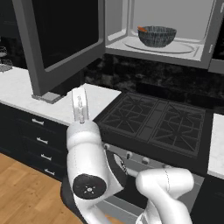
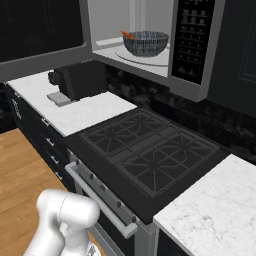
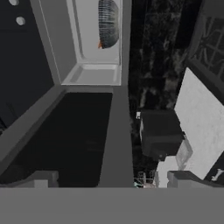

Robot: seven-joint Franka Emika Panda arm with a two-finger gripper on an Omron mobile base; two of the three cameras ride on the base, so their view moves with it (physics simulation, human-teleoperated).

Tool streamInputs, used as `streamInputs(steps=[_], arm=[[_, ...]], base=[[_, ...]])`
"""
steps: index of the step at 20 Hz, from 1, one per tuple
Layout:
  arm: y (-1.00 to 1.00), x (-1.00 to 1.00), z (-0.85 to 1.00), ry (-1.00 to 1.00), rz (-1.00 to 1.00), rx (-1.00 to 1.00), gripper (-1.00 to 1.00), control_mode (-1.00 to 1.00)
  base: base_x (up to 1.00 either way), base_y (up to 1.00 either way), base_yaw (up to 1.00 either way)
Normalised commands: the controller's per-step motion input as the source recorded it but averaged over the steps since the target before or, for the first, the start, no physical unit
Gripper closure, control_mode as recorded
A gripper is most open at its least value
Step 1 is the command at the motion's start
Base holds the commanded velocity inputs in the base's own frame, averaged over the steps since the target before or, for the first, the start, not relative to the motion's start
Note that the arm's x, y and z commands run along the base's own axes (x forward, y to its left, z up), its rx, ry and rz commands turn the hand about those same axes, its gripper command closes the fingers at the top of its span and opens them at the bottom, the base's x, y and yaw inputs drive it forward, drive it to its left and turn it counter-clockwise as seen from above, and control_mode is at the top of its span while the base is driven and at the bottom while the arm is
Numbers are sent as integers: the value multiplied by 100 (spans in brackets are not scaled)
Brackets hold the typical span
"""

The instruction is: Pick the carrot from the sink and place it in the bowl. Then pick the bowl and place it in the microwave. Then close the microwave door and press the start button.

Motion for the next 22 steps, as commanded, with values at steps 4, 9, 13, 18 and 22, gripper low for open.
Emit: streamInputs(steps=[4, 9, 13, 18, 22], arm=[[80, 33, -49, -10, -2, 4, -100, -100], [70, 49, -22, -10, -2, 0, -100, -100], [86, 48, -46, -7, -1, 0, -100, -100], [95, 44, -45, -5, 0, 3, -100, -100], [79, 61, -21, -5, 0, 6, -100, -100]], base=[[0, 0, 0], [0, 0, 0], [0, 0, 0], [0, 0, 0], [0, 0, 0]])
